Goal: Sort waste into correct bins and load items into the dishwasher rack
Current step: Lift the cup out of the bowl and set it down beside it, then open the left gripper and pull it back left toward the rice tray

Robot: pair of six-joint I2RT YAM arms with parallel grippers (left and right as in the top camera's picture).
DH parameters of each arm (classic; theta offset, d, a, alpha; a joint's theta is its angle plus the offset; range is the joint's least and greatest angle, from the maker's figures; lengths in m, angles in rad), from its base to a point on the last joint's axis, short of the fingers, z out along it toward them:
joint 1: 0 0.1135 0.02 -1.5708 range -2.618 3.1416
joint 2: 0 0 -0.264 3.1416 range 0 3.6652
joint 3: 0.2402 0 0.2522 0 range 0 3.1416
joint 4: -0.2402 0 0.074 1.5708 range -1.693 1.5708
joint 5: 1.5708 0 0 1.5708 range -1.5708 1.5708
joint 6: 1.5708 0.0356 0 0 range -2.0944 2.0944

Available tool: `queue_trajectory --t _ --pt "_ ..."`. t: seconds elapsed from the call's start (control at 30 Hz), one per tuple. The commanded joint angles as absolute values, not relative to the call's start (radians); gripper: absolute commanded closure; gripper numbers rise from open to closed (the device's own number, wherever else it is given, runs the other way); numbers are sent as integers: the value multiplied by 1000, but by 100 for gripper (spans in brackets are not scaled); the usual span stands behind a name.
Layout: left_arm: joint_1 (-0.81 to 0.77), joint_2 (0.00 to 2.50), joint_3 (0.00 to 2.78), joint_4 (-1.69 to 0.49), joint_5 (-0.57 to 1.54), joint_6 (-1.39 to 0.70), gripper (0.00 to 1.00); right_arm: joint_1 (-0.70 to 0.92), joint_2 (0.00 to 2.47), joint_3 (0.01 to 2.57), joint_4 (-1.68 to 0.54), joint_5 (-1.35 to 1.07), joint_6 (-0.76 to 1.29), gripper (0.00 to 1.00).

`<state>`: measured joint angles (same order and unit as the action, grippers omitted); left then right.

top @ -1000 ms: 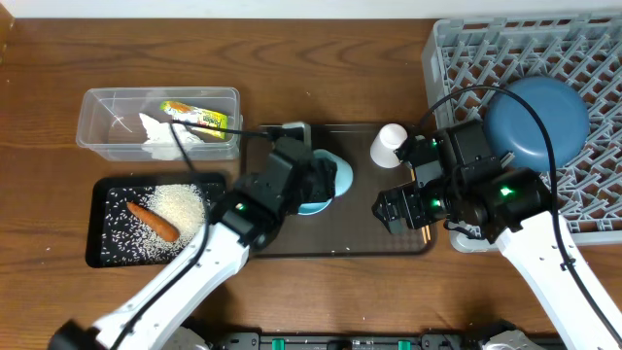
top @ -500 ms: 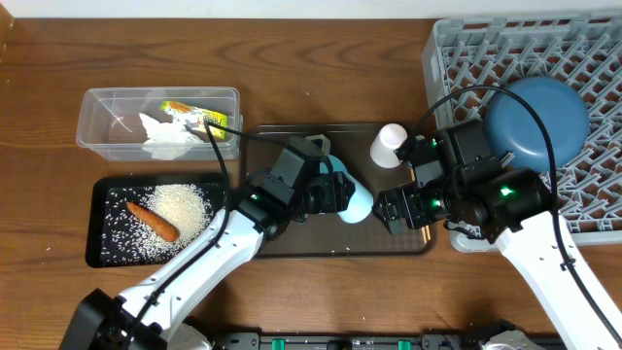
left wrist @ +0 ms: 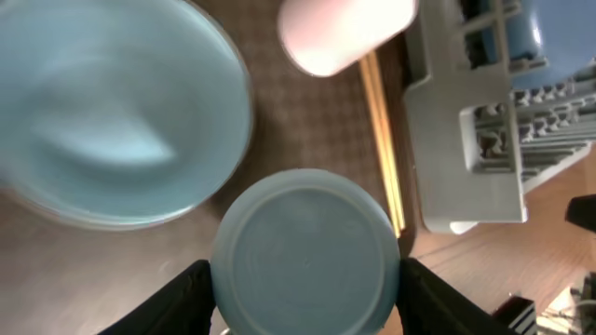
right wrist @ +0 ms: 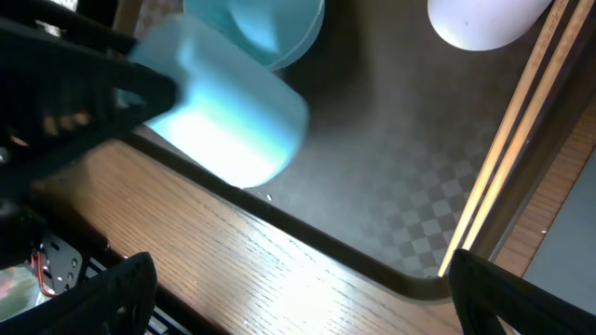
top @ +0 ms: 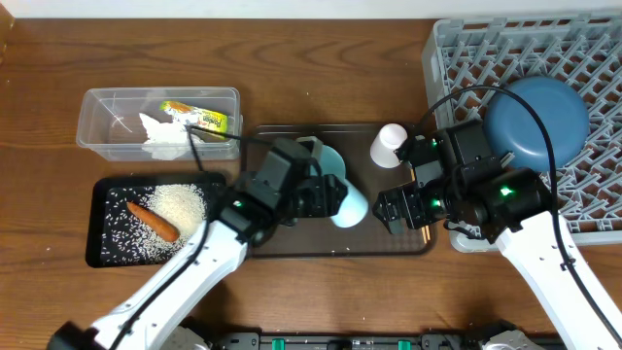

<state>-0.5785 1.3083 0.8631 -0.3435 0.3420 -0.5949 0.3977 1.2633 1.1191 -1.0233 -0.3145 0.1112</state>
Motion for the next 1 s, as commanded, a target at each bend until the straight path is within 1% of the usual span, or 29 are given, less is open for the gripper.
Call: queue_trajectory --t 0.0,0.07,0.13,0.27,0.37,0.53,0.67,0.97 --pt "-531 1279 882 -410 350 -575 45 418 1268 1128 -1022 -318 111 1" --pt "-492 1279 882 -488 338 -550 45 418 1268 1128 -1022 -318 111 1" --pt "-458 1280 882 -553 282 -550 45 418 1268 1128 -1022 -318 111 1" --pt "-422 1288 878 -592 257 -549 45 418 1268 1128 -1022 -318 111 1" --pt "-415 1308 863 -601 199 -546 45 419 1268 1128 -1022 -318 111 1" --pt "-415 1364 829 -574 164 -546 45 418 1268 1128 -1022 -318 111 1" --pt "-415 1415 825 -542 89 -546 45 419 1268 1128 -1022 -318 111 1" --pt "-415 1470 825 -409 84 -546 44 418 1268 1128 -1022 -318 111 1"
